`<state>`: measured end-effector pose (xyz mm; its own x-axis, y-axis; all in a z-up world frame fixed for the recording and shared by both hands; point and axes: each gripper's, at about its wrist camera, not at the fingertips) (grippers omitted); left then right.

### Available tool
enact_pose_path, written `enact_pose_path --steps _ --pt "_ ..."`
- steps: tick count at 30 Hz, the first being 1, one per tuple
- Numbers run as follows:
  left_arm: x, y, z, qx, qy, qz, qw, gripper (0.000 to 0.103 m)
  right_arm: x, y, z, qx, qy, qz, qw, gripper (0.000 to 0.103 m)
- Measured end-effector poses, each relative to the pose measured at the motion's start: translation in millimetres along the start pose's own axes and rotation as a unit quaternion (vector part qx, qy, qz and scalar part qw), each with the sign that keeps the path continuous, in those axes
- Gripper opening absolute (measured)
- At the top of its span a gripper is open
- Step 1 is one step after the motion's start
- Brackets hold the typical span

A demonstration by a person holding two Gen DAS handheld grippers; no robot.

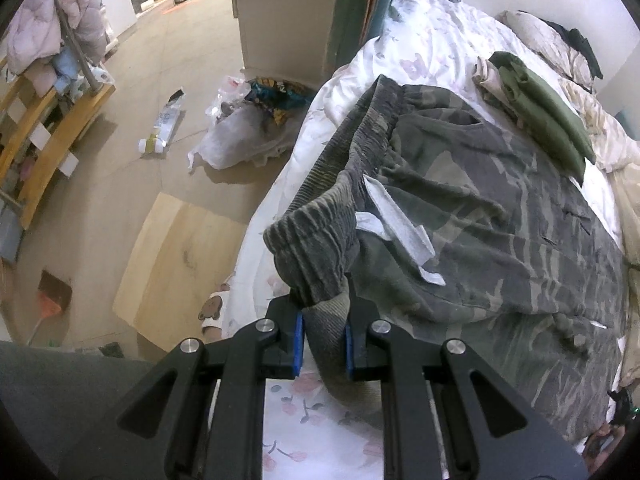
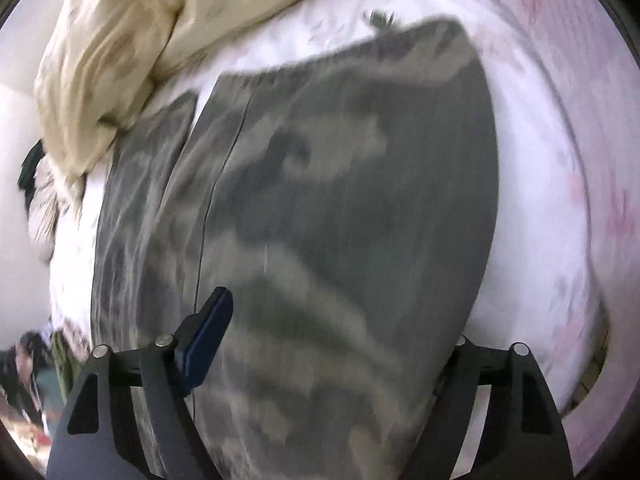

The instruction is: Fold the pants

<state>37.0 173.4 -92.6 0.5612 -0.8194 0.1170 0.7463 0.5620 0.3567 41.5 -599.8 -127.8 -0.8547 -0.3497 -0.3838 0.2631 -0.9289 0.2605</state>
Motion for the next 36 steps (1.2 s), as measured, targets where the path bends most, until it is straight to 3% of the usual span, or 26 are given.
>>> enact_pose_path --steps 6,7,8,9,14,20,25,29,36 --pt "-3.3 0.6 -2.6 -0.006 0.001 0.007 1.0000 0.012 25.3 39.0 5.6 0.066 -0.098 -0.034 0.992 0.061" --pt "-4.0 0.0 -3.1 -0.007 0.000 0.008 0.9999 0.012 27.6 41.2 7.4 0.074 -0.108 -0.043 0.990 0.044" --pt "-3.9 -0.2 -3.2 -0.007 -0.001 0.007 0.9999 0.012 31.3 41.9 9.1 0.081 -0.111 -0.054 0.989 0.008" --pt "-3.8 -0.1 -3.2 -0.006 -0.001 0.007 1.0000 0.012 30.4 39.3 7.6 0.076 -0.099 -0.051 0.991 0.001" --pt "-12.6 1.7 -6.7 -0.017 -0.014 0.021 0.9995 0.012 -2.1 30.8 36.3 0.128 -0.108 -0.002 0.986 0.001" --pt "-22.6 5.7 -2.0 -0.022 -0.048 0.048 0.9974 0.012 -20.4 51.1 61.9 0.130 -0.086 0.018 0.988 0.001" --pt "-29.4 9.8 4.5 -0.026 -0.069 0.067 0.9950 0.011 -44.4 67.9 91.3 0.146 -0.047 0.040 0.987 0.000" --pt "-39.8 18.7 13.2 -0.058 -0.104 0.105 0.9873 0.011 -70.9 78.3 118.2 0.152 0.020 0.077 0.985 0.000" --pt "-20.2 57.9 46.0 -0.045 -0.131 0.081 0.9870 0.011 -134.6 84.8 156.1 0.180 0.098 0.135 0.969 0.000"
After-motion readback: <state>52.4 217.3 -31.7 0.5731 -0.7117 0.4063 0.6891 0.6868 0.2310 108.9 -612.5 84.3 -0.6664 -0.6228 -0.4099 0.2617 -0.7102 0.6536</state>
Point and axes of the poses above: each gripper's, at about its wrist camera, not at the fingertips, and z roughly against the way its jaws point, x to its right, y to its top, and after that the axes turned 1 degree about z, right-handed
